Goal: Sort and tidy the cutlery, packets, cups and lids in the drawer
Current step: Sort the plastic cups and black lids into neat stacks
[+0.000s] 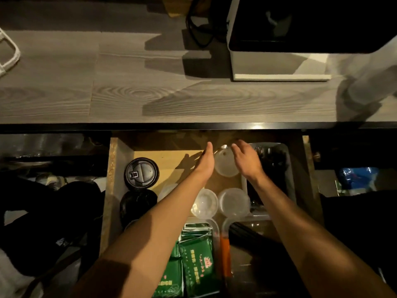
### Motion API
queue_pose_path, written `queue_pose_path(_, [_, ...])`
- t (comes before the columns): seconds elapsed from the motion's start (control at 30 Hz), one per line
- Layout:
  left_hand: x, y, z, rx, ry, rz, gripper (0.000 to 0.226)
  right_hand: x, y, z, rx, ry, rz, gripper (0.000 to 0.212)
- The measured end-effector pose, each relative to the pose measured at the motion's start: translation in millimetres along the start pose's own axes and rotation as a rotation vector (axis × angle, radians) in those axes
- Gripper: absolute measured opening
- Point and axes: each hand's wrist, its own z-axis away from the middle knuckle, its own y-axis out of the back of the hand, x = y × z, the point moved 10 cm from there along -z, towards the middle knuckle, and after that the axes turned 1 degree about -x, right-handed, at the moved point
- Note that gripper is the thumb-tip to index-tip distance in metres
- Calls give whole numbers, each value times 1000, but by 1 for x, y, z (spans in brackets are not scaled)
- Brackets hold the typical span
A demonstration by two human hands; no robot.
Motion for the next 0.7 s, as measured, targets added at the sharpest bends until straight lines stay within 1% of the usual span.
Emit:
queue_pose_path(0.1, [-7,-8,-8,0,95,103,67,7,-20,-7,-149,-35,85,41])
queue_pose_path(0.13, [-6,-9,-12,5,100,121,66,9,-28,-7,-209,-44,127,41])
queue_pose_path(0.17, [-4,-10,-14,6,103,134,65,13,-32,-8,-233,-59,147,42])
queue_pose_path(0.23, [-3,-11,-19,25,108,139,65,18,-34,-9,-222,-106,137,42])
queue_pose_path(0.33, [-8,-5,-26,47,142,59,68,20,-41,-9,-196,-94,175,41])
queue_pose_path(0.4, [-4,8,-17,77,133,19,61,23,-43,-8,-176,-104,163,44])
queue_pose_path(0.43, [-3,14,-14,74,130,-5,58,23,-46,-9,-178,-79,176,43])
queue_pose_path(0.53, [-7,30,-16,16,125,-14,58,24,-61,-9,-255,-55,242,32])
queue_pose_path(0.7, [-3,60,-11,-21,82,-60,55,21,-85,-10,-288,-98,206,23])
